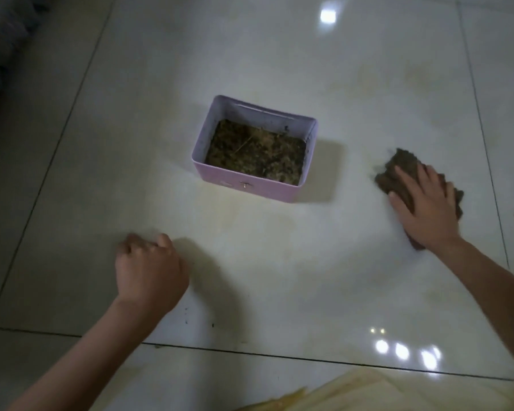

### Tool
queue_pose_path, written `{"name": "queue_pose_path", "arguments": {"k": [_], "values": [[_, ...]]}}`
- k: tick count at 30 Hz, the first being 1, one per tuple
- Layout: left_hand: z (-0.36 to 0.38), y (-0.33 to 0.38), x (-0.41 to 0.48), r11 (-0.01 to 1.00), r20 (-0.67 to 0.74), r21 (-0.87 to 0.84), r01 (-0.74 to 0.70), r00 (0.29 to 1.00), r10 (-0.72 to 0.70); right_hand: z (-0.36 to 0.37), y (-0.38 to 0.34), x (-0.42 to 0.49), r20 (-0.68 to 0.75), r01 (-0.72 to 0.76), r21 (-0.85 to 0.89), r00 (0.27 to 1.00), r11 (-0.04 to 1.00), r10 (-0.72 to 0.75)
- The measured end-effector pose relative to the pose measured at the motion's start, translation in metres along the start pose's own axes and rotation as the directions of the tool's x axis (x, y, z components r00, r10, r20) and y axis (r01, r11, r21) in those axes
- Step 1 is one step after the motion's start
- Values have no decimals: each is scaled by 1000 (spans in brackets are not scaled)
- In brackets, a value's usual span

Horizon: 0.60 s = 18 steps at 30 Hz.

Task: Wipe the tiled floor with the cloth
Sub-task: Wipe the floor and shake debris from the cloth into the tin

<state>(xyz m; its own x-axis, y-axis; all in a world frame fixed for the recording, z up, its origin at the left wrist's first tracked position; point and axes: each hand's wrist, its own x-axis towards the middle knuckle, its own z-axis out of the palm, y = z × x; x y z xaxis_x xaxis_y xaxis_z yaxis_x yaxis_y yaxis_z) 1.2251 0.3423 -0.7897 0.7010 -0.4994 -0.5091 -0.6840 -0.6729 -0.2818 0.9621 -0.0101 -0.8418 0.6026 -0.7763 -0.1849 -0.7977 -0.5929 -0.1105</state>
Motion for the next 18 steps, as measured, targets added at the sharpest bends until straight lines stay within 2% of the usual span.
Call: {"name": "queue_pose_path", "arguments": {"k": [3, 4, 5, 6, 8, 10, 11, 13, 15, 17, 18], "values": [[8, -3, -9, 999, 39, -50, 17, 999, -16, 7, -43, -4, -90, -296, 95, 948, 950, 305], [8, -6, -13, 996, 29, -93, 10, 1000, -7, 9, -66, -18, -95, -347, 125, 928, 930, 359], [4, -7, -16, 991, 27, -132, 8, 1000, -5, 15, -93, -39, -104, -317, 131, 938, 939, 331], [2, -9, -18, 988, 36, -154, 11, 999, -6, 24, -124, -68, -118, -217, 113, 966, 970, 230], [-3, -7, -16, 989, 37, -148, 22, 999, -17, 49, -189, -132, -94, 102, 65, 991, 993, -96], [-6, -4, -12, 994, 56, -101, 48, 998, -43, 66, -238, -177, -29, 413, 107, 911, 905, -412], [-6, -3, -11, 995, 67, -86, 57, 996, -52, 68, -248, -184, -7, 507, 131, 860, 852, -510], [-6, -2, -8, 995, 87, -73, 68, 994, -62, 62, -242, -174, 29, 623, 119, 776, 773, -630], [-4, -2, -9, 994, 87, -83, 68, 994, -60, 52, -207, -159, 46, 704, 77, 705, 707, -707], [-1, -3, -12, 994, 70, -94, 59, 996, -53, 42, -150, -136, 3, 687, 71, 725, 723, -689], [0, -4, -15, 993, 57, -110, 47, 998, -41, 37, -118, -122, -42, 633, 93, 774, 769, -632]]}}
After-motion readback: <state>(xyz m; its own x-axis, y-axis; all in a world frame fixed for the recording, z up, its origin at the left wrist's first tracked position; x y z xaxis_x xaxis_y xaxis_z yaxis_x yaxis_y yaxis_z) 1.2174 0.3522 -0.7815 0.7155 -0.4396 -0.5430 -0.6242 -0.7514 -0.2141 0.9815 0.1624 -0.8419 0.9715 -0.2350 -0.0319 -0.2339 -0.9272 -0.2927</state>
